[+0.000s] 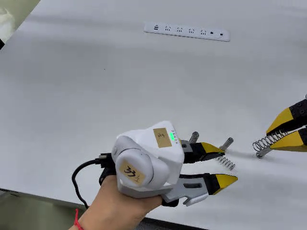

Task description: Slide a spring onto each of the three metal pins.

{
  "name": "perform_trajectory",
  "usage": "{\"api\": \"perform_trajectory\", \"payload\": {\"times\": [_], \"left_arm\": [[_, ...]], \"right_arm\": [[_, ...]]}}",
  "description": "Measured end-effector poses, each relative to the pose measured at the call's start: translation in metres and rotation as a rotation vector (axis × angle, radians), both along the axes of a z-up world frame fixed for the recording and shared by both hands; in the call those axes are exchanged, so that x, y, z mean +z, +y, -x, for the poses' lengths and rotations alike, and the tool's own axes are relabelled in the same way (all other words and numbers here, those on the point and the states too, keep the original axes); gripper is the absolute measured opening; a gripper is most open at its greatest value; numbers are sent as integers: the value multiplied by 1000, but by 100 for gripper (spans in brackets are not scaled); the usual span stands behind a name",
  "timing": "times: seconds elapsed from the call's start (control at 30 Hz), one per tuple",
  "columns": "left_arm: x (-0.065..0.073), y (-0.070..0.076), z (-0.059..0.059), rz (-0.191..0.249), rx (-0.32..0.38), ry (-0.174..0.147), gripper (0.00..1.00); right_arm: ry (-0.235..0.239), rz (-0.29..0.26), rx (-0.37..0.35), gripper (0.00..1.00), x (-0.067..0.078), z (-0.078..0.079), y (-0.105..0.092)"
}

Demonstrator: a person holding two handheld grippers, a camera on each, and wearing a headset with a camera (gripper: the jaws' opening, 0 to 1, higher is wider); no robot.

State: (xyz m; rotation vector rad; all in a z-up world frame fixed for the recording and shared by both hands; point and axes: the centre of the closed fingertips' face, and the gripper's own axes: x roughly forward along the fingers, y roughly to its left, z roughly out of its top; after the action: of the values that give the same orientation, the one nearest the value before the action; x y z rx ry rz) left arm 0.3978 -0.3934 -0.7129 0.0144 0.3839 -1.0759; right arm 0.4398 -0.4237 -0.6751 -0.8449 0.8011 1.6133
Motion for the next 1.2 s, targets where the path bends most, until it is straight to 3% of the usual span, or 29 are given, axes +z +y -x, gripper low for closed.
{"api": "perform_trajectory", "payload": {"times": [0.27,0.43,0.53,0.73,0.97,1.03,1.2], "left_arm": [[-8,8,-1,-28,24,-5,36],[-17,15,1,-44,31,-3,42],[-20,20,1,-57,30,-24,47],[-24,33,-3,-63,45,-38,58],[-33,50,-9,-69,51,-38,70],[-37,54,-12,-62,54,-17,76],[-41,61,-18,-63,56,-9,86]], "right_arm": [[-74,74,-8,12,-16,-24,5],[-86,99,-8,12,-29,-31,9],[-97,121,-7,12,-38,-36,10],[-97,146,-22,12,-54,-45,13],[-85,181,-33,12,-68,-43,15],[-81,189,-41,12,-71,-43,16],[-78,205,-47,12,-81,-44,14]]}}
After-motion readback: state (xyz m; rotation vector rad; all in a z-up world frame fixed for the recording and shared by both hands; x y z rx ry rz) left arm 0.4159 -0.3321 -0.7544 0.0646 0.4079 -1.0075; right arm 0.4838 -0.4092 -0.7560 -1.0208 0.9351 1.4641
